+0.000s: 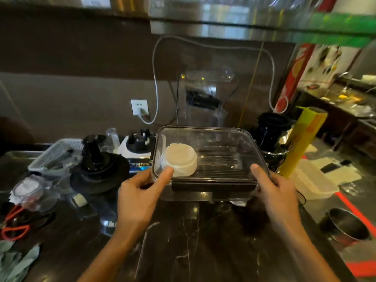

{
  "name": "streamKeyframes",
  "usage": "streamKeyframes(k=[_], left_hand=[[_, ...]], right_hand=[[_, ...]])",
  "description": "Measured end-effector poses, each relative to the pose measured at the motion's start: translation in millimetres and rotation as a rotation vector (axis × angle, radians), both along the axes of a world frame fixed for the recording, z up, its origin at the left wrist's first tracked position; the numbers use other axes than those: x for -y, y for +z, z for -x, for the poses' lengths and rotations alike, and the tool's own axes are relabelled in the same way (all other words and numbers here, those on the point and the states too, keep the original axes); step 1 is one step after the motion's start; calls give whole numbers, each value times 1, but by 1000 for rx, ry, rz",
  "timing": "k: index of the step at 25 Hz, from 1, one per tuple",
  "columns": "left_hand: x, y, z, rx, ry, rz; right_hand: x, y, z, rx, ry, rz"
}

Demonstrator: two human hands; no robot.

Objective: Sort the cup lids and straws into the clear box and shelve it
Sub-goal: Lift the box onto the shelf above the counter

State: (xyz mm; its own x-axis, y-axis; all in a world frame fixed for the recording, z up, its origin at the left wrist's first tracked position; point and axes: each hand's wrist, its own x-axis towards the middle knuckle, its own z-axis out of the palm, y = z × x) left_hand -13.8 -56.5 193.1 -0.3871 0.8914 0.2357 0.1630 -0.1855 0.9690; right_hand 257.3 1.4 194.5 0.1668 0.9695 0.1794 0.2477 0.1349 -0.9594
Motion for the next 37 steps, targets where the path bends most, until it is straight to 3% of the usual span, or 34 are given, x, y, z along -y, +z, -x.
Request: streamKeyframes(k=[14, 17, 22, 30, 37], left_hand=[[23, 109, -8, -108, -28, -361], [23, 129, -8, -188, 22, -439], [10, 167, -11, -156, 90, -508], [-16, 237, -22, -223, 117, -608], [-81, 274, -42, -232, 119, -632]], right_hand=[[29, 131, -7, 62, 25, -214], [32, 153, -9, 63, 7, -269], [35, 208, -5, 15, 19, -380], [-1, 271, -22, 20, 4, -462], [-51, 287, -42, -22, -46, -604]])
